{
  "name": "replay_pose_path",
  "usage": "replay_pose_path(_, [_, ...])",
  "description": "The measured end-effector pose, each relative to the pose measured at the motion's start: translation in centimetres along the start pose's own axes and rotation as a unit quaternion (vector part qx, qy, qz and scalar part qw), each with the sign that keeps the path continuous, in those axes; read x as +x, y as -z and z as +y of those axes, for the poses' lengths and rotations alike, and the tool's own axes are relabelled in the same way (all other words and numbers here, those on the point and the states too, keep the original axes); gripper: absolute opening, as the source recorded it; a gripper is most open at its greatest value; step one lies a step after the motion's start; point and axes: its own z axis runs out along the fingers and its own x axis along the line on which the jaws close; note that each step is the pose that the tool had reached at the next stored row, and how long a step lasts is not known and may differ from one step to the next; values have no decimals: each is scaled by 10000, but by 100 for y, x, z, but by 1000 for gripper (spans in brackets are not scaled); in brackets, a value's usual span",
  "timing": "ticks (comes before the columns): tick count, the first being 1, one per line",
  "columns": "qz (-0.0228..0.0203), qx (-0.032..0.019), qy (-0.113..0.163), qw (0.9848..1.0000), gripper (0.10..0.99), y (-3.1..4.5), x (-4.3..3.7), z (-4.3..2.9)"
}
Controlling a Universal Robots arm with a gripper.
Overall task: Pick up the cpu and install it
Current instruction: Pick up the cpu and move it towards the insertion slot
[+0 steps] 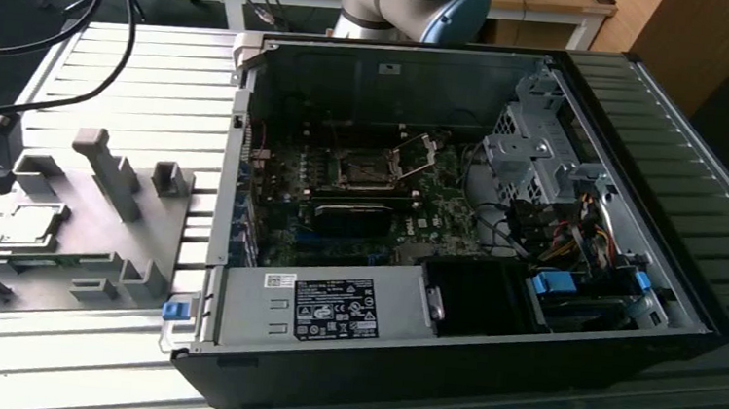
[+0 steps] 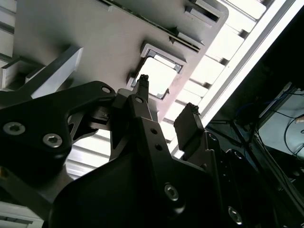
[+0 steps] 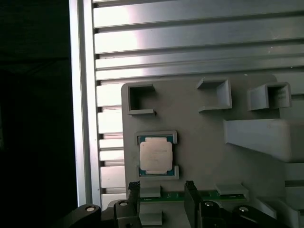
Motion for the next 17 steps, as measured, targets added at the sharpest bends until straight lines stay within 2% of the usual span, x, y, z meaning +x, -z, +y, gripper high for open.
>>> replay_pose_path(8, [4,0,0,10000,498,-53,-3,-2])
replay_pose_path(9, [4,0,0,10000,510,-65,-4,-2])
replay_pose_path(10, [3,0,0,10000,565,-77,-5,-3])
replay_pose_path(12, [4,0,4,10000,565,-102,-6,-4])
replay_pose_path(13, [5,1,15,10000,627,-116,-7,-5])
replay_pose_path(17, [6,4,63,10000,627,-188,-12,-8])
